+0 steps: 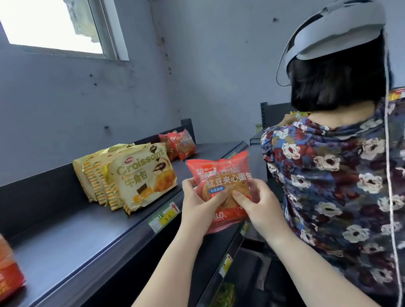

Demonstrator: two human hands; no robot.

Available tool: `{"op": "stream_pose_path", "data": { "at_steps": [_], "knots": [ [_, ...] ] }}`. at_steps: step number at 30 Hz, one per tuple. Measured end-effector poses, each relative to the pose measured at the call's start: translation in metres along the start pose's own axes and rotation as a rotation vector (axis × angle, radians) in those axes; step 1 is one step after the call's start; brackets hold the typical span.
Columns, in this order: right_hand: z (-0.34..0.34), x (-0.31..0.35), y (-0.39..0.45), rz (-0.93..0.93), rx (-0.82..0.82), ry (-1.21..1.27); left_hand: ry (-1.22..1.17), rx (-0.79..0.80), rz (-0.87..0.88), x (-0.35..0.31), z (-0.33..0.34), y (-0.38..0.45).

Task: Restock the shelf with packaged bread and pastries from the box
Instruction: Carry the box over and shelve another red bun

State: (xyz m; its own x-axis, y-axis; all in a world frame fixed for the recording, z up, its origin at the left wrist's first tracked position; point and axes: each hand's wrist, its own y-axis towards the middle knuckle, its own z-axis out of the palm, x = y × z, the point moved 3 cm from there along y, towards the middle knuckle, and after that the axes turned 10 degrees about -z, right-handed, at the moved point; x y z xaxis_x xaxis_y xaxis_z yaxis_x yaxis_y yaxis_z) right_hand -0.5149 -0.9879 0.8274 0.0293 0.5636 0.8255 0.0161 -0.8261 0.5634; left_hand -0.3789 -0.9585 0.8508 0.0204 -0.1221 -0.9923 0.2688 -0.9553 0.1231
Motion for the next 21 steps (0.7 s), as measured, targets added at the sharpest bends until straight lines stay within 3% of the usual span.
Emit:
{"op": "stream_pose_path", "data": {
  "at_steps": [21],
  "knots": [
    [0.043, -0.042, 0.085, -0.001, -0.030, -0.082, 0.026, -0.051, 0.030, 0.006, -0.008, 0.112]
  ]
}}
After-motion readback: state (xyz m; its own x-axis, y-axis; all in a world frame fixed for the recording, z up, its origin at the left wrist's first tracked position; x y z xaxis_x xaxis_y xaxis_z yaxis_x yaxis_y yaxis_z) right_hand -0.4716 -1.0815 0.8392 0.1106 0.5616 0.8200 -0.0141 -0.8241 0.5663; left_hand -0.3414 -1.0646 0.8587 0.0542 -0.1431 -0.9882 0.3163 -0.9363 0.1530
